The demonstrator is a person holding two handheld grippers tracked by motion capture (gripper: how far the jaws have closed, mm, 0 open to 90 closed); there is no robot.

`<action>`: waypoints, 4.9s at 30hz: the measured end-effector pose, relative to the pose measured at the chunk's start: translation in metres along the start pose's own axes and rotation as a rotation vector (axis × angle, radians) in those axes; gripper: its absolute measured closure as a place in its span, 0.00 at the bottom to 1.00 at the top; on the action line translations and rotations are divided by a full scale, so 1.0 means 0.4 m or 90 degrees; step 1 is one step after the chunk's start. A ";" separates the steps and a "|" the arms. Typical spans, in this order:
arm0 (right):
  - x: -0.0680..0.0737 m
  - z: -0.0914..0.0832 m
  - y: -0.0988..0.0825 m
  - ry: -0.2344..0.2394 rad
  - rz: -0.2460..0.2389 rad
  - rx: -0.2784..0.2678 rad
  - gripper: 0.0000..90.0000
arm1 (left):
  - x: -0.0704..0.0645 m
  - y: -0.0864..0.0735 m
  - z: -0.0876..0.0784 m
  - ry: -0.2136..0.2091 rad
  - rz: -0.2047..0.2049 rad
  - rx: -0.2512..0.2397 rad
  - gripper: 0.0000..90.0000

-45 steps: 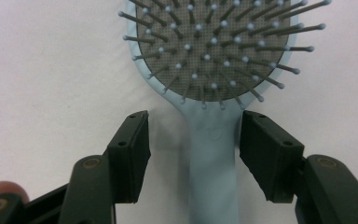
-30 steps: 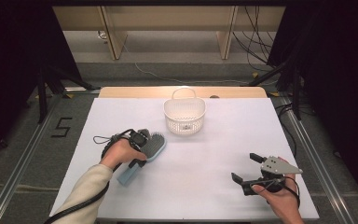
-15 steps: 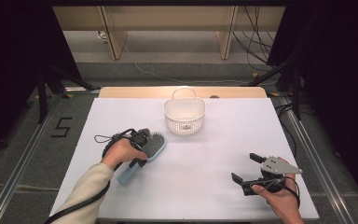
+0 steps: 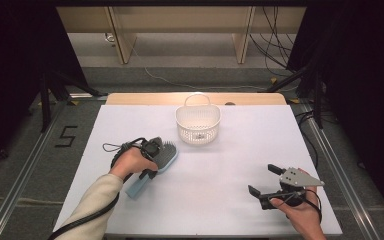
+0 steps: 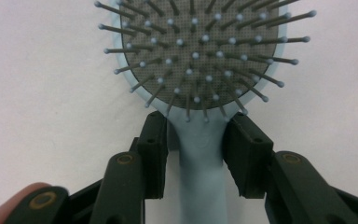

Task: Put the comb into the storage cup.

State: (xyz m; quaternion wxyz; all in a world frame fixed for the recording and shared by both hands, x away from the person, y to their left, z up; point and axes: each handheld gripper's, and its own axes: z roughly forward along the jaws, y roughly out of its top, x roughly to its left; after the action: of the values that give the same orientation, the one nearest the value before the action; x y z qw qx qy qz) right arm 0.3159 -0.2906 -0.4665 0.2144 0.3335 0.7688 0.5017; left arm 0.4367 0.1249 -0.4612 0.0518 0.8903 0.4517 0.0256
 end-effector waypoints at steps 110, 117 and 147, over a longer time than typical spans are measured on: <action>0.001 -0.005 0.000 0.000 -0.002 -0.001 0.00 | 0.021 -0.043 -0.056 0.015 -0.056 -0.151 0.78; 0.002 -0.005 0.001 0.001 -0.001 -0.003 0.00 | 0.024 -0.047 -0.064 0.023 -0.061 -0.176 0.78; 0.002 -0.007 0.001 -0.001 0.000 -0.008 0.00 | 0.022 -0.047 -0.098 0.026 -0.080 -0.253 0.78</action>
State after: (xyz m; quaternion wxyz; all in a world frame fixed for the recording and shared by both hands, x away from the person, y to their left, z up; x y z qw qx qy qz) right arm 0.3138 -0.2917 -0.4651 0.2167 0.3327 0.7654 0.5064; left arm 0.4231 0.1459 -0.4244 0.2191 0.8316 0.4937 0.1291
